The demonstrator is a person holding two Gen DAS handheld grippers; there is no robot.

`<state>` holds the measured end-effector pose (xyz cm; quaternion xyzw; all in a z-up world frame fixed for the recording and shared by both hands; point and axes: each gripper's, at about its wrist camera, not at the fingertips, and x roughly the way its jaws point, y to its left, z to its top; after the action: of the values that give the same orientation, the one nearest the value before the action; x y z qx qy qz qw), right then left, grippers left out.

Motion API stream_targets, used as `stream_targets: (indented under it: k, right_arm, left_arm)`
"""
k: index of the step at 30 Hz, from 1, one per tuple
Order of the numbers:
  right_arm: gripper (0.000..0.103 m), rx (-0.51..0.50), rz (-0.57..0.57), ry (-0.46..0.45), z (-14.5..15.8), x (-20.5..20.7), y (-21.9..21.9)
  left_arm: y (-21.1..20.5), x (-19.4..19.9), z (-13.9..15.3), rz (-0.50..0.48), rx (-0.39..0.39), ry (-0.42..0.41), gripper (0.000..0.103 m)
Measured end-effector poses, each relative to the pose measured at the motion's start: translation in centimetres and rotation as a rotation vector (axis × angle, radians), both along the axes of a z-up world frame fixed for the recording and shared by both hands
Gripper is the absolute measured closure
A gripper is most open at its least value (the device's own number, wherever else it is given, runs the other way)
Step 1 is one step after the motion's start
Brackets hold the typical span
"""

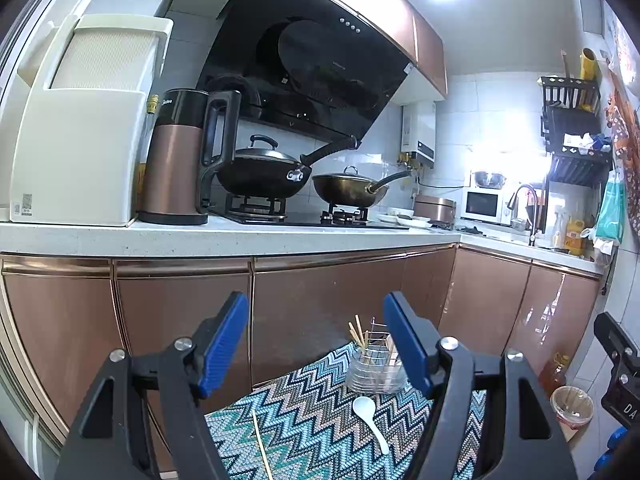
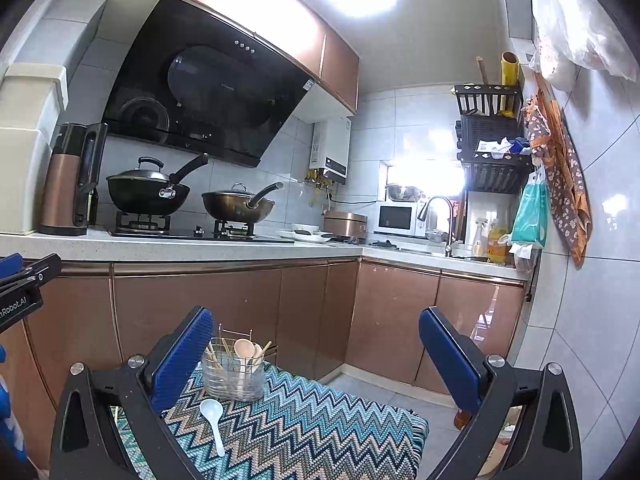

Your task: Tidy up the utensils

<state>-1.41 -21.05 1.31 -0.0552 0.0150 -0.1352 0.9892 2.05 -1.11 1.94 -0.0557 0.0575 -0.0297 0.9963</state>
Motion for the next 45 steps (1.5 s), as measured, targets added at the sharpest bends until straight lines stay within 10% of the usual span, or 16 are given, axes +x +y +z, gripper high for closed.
stream_targets:
  k: [29,45]
  right_arm:
    - [0.0,0.09,0.07,0.05,-1.9,4.0,-3.4]
    - [0.0,0.133,0.2,0.345,-7.8,13.9,-4.1]
  left_arm:
    - [-2.2,3.5,-1.1,-0.007,0.02,0.044,0.034]
    - [1.0,12.6,-7.8,-0.041,-0.02,0.363,0.034]
